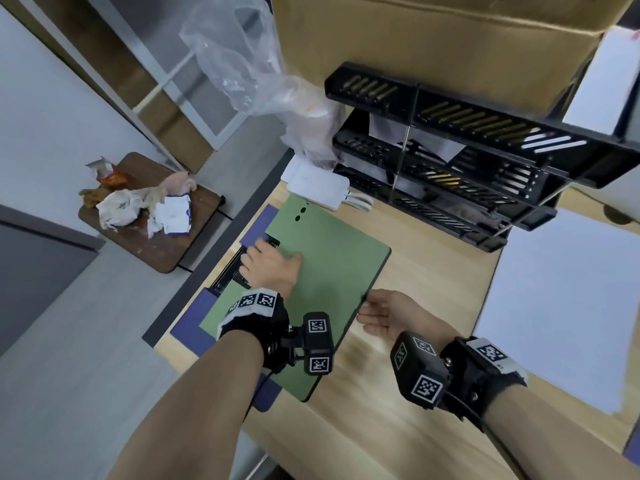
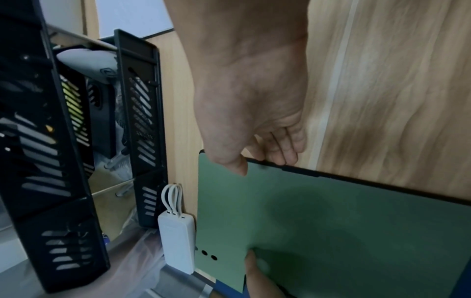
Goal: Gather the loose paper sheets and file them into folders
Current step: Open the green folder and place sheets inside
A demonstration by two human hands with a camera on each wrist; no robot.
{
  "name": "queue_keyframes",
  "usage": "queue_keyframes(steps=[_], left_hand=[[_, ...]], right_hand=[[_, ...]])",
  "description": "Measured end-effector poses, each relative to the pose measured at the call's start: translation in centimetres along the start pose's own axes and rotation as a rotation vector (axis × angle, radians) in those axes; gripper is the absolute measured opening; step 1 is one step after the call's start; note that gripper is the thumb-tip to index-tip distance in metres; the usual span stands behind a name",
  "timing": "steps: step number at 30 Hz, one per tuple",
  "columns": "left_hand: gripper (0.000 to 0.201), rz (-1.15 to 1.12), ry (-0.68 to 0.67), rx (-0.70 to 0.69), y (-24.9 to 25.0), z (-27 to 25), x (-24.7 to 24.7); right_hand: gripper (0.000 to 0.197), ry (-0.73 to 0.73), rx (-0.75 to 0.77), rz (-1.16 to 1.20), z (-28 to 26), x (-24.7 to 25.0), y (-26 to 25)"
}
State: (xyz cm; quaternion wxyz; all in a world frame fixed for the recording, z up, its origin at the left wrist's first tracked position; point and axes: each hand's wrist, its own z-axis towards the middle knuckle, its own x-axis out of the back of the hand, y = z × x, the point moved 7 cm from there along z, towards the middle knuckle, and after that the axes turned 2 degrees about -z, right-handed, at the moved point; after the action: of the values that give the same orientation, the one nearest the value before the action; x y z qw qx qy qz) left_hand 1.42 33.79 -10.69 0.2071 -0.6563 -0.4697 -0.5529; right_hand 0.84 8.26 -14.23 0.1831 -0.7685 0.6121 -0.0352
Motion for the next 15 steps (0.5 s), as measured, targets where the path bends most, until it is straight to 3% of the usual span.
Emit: queue_keyframes(steps=[6, 9, 15], left_hand=[[0.056, -0.026, -0.038, 0.056, -0.9, 0.7, 0.9], [0.07, -0.041, -0.101, 0.015, -0.2, -0.1, 0.3], [0.081, -0.055, -0.104, -0.022, -0.9, -1.0, 0.2]], right_hand=[[0.02, -0.029, 0.006, -0.002, -0.3, -0.5, 0.1], [0.016, -0.03, 0.017, -0.014, -0.7, -1.2, 0.2], [0.019, -0.031, 0.046, 0.003, -0.9, -0.9, 0.4]])
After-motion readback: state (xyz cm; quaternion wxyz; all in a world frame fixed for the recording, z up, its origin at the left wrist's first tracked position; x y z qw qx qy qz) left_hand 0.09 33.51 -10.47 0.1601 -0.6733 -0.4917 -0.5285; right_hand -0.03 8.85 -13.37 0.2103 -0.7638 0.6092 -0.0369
